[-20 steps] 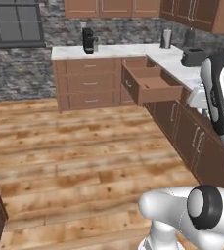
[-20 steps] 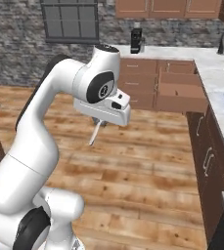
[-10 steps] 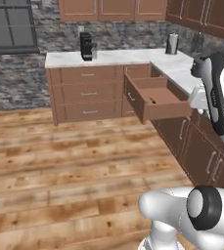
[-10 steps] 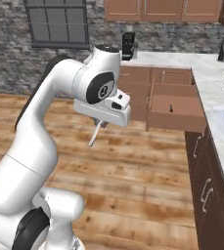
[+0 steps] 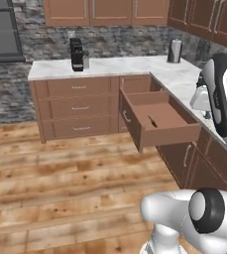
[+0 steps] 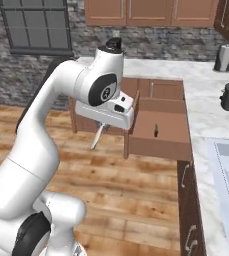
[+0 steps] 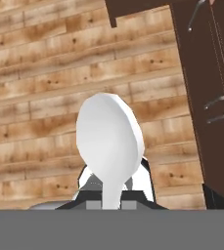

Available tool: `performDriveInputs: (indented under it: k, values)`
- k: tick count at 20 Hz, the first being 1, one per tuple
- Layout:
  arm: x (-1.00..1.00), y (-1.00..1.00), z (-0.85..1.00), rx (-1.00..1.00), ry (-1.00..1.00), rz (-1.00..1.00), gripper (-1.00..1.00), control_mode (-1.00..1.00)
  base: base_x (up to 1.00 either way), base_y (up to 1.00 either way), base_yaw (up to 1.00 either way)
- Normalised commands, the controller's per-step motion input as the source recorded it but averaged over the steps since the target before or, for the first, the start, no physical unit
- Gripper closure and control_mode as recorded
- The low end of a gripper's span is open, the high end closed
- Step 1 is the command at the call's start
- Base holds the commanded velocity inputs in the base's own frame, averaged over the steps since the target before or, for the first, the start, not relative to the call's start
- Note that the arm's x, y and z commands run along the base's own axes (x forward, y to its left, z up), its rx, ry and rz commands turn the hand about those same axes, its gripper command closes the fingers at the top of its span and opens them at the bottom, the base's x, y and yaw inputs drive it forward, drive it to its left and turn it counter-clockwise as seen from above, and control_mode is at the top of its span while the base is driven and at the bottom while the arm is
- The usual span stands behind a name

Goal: Pick up the metallic utensils from the counter and place them in the open drawer. Make sure not to pick up any wooden utensils.

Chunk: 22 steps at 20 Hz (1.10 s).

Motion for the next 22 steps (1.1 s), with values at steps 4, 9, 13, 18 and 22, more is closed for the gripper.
performDriveInputs:
  k: [4,9,13,18,22]
  values:
    - [0.00,0.00,0.00,0.00,0.00,0.00,1.00,1.00,0.62,-0.57,0.00]
    - [0.00,0.00,0.00,0.00,0.00,0.00,1.00,1.00,0.61,-0.38,0.00]
    - [0.00,0.00,0.00,0.00,0.00,0.00,1.00,1.00,0.52,-0.29,0.00]
    - [0.00,0.00,0.00,0.00,0.00,0.00,1.00,1.00,0.47,-0.12,0.00]
    - [0.00,0.00,0.00,0.00,0.00,0.00,1.00,1.00,0.63,-0.11,0.00]
